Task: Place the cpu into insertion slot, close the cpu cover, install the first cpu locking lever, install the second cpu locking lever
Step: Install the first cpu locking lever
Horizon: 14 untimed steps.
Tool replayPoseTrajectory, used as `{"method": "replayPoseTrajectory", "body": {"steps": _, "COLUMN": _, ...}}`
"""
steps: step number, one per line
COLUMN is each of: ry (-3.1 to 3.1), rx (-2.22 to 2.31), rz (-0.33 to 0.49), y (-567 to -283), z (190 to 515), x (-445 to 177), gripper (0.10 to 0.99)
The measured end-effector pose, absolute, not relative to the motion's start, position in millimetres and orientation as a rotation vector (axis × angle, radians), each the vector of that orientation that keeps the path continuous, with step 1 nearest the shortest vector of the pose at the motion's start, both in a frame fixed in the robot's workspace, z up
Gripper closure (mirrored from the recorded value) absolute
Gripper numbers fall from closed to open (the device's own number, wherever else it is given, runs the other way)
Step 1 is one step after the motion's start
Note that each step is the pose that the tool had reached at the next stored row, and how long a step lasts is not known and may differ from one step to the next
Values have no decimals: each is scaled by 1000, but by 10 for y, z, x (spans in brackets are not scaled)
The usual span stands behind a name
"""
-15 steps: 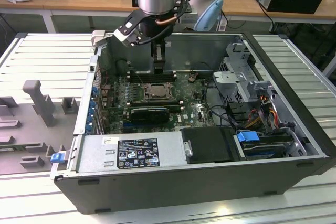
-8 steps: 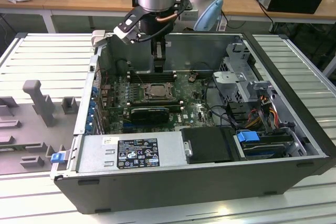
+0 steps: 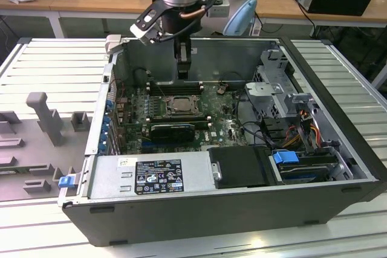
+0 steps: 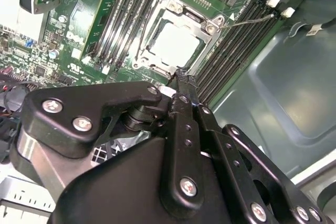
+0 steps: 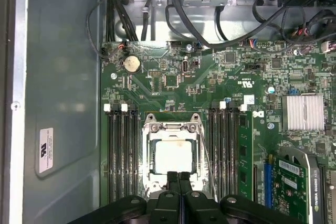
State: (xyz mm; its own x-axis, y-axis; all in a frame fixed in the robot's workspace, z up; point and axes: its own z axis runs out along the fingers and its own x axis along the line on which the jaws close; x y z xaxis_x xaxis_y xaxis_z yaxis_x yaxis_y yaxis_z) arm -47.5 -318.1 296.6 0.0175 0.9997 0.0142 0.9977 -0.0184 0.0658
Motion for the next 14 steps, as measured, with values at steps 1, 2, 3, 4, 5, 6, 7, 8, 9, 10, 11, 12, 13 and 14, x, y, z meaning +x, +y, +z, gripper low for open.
{"method": "replayPoseTrajectory", "body": {"steps": 1, "ry": 2175, "rx": 2214, "rz": 88, "y": -3181, "z": 2979, "x": -475, "gripper": 980}}
{"method": "replayPoseTrajectory", "body": {"steps": 2, "ry": 2175, "rx": 2214, "rz": 87, "y": -3181, "z": 3006, "x": -475, "gripper": 980}}
{"method": "replayPoseTrajectory", "body": {"steps": 3, "ry": 2175, "rx": 2214, "rz": 87, "y": -3181, "z": 3026, "x": -475, "gripper": 980}}
{"method": "replayPoseTrajectory", "body": {"steps": 4, "ry": 2175, "rx": 2214, "rz": 87, "y": -3181, "z": 3036, "x": -475, "gripper": 980}}
{"method": "replayPoseTrajectory", "body": {"steps": 5, "ry": 2175, "rx": 2214, "rz": 88, "y": -3181, "z": 3045, "x": -475, "gripper": 980}}
{"method": "replayPoseTrajectory", "body": {"steps": 6, "ry": 2175, "rx": 2214, "rz": 88, "y": -3181, "z": 3045, "x": -475, "gripper": 980}}
{"method": "replayPoseTrajectory", "body": {"steps": 7, "ry": 2179, "rx": 2210, "rz": 88, "y": -3180, "z": 3045, "x": -475, "gripper": 980}}
{"method": "replayPoseTrajectory", "body": {"steps": 8, "ry": 2213, "rx": 2177, "rz": 88, "y": -3181, "z": 3047, "x": -475, "gripper": 980}}
{"method": "replayPoseTrajectory", "body": {"steps": 9, "ry": 2233, "rx": 2157, "rz": 88, "y": -3181, "z": 3047, "x": -475, "gripper": 980}}
{"method": "replayPoseTrajectory", "body": {"steps": 10, "ry": 2251, "rx": 2139, "rz": 89, "y": -3181, "z": 3047, "x": -476, "gripper": 980}}
{"method": "replayPoseTrajectory", "body": {"steps": 11, "ry": 2269, "rx": 2120, "rz": 90, "y": -3180, "z": 3046, "x": -476, "gripper": 980}}
{"method": "replayPoseTrajectory", "body": {"steps": 12, "ry": 2281, "rx": 2108, "rz": 90, "y": -3180, "z": 3046, "x": -476, "gripper": 980}}
{"method": "replayPoseTrajectory", "body": {"steps": 13, "ry": 2293, "rx": 2096, "rz": 90, "y": -3181, "z": 3047, "x": -476, "gripper": 980}}
{"method": "replayPoseTrajectory", "body": {"steps": 14, "ry": 2300, "rx": 2088, "rz": 90, "y": -3181, "z": 3047, "x": -476, "gripper": 980}}
